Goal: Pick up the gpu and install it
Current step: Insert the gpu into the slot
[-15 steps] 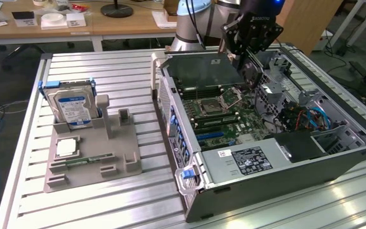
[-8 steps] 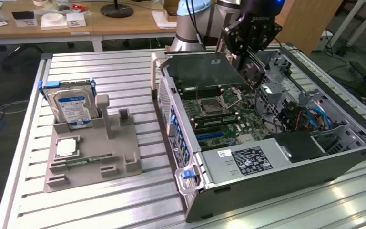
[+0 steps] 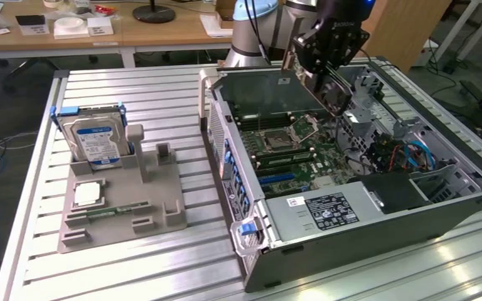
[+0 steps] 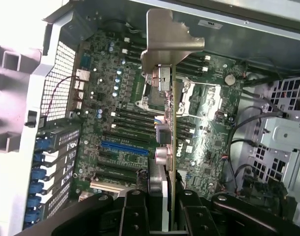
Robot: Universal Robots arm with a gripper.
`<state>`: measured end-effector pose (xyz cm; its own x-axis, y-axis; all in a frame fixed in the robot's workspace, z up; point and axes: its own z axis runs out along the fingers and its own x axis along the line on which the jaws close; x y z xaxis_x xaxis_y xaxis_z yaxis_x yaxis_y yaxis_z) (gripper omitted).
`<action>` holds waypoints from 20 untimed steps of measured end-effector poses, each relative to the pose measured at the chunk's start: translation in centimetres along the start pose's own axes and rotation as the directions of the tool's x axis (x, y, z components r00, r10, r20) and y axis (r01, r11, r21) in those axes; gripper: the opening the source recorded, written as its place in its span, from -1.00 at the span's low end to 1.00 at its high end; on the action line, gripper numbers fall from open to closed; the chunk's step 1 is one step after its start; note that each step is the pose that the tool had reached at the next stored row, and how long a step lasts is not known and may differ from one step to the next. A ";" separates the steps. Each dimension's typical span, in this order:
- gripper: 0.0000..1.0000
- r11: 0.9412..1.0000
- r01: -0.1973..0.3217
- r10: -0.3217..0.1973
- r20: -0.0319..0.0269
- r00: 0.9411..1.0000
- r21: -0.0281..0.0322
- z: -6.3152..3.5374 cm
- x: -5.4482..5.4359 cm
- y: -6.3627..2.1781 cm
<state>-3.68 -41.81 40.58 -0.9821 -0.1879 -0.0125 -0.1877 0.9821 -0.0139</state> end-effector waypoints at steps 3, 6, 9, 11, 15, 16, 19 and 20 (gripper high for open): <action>-0.44 1.000 0.026 -0.026 0.000 1.000 0.000 0.00 0.0 -0.01; -0.44 0.990 0.140 -0.140 0.002 0.990 -0.002 0.00 0.0 -0.02; -0.44 0.973 0.230 -0.230 0.004 0.973 -0.002 0.00 0.0 -0.02; -0.44 0.968 0.249 -0.249 0.004 0.968 -0.003 0.00 0.0 -0.02; -0.44 0.958 0.286 -0.286 0.005 0.958 -0.003 0.00 0.0 -0.02; -0.44 0.956 0.295 -0.295 0.005 0.956 -0.003 0.00 0.0 -0.03; -0.44 0.947 0.320 -0.320 0.005 0.947 -0.003 0.00 0.0 -0.04; -0.44 0.945 0.328 -0.328 0.005 0.945 -0.003 0.00 0.0 -0.04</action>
<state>-3.68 -41.86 40.58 -0.8660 -0.4999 -0.0126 -0.4997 0.8661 -0.0140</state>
